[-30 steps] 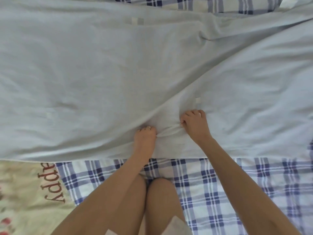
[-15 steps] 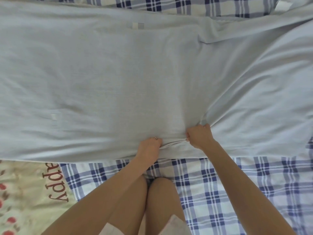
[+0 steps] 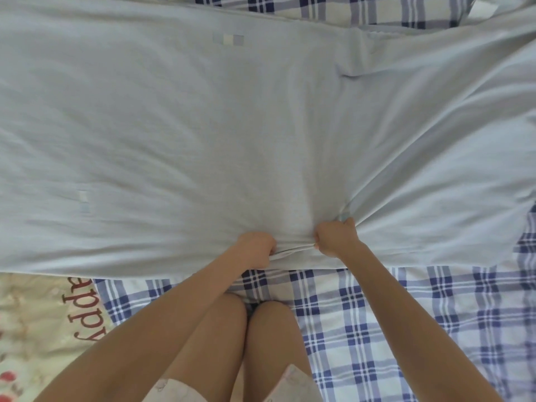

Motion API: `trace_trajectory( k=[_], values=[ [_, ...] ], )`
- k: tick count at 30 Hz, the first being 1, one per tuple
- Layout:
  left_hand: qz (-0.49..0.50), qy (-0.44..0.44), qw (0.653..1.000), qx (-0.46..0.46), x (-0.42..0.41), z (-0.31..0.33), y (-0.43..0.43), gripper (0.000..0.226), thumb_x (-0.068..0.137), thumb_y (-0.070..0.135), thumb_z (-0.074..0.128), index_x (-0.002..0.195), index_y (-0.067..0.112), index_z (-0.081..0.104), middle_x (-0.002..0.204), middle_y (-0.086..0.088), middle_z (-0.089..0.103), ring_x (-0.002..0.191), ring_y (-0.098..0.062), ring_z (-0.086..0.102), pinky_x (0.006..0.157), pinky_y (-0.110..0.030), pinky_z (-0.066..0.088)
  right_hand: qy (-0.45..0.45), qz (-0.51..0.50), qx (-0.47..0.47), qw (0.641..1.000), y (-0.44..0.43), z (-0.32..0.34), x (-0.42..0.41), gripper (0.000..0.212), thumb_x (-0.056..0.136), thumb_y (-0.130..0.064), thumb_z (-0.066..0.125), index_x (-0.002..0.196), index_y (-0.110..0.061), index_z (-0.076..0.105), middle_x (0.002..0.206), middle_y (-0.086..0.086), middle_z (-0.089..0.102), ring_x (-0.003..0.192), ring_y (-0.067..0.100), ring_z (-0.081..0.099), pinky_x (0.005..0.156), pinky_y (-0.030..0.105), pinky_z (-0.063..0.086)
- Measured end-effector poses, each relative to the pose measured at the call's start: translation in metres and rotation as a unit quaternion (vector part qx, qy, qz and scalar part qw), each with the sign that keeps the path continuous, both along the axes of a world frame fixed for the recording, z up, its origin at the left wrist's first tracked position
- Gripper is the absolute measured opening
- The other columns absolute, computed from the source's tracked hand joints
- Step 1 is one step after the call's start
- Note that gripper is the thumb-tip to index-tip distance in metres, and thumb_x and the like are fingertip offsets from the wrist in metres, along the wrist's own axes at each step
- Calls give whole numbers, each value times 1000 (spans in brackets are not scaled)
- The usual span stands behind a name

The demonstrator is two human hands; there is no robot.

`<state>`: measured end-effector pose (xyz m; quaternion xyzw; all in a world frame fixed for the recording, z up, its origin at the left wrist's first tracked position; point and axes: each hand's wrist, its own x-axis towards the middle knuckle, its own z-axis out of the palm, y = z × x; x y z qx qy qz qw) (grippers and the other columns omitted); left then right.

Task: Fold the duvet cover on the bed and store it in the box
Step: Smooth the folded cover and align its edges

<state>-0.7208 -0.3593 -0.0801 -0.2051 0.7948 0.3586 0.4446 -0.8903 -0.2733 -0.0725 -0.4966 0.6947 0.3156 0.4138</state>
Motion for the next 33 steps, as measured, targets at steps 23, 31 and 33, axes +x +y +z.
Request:
trace_trajectory(
  k=[23, 31, 33],
  values=[
    [144, 181, 953, -196, 10, -5, 62, 41, 57, 21, 87, 93, 10, 70, 89, -3, 68, 74, -17, 67, 38, -21, 40, 28, -70, -388, 919, 80, -22, -17, 18, 72, -9, 78, 84, -14, 65, 85, 2, 67, 80, 26, 61, 77, 34, 45],
    [11, 134, 968, -214, -14, -5, 52, 40, 27, 12, 89, 46, 23, 56, 38, 8, 46, 29, -7, 43, 38, -14, 11, 0, 9, -413, 911, 103, -24, -22, 25, 65, 6, 76, 74, -13, 63, 74, 3, 64, 65, 25, 57, 80, 30, 34],
    [-23, 108, 975, -190, -18, 7, 59, 32, 38, 15, 87, 54, 22, 60, 44, 7, 51, 36, -6, 49, 38, -16, 11, 9, 27, -414, 910, 113, -22, -22, 27, 63, 8, 76, 75, -12, 63, 75, 3, 63, 65, 24, 57, 81, 31, 35]
  ],
)
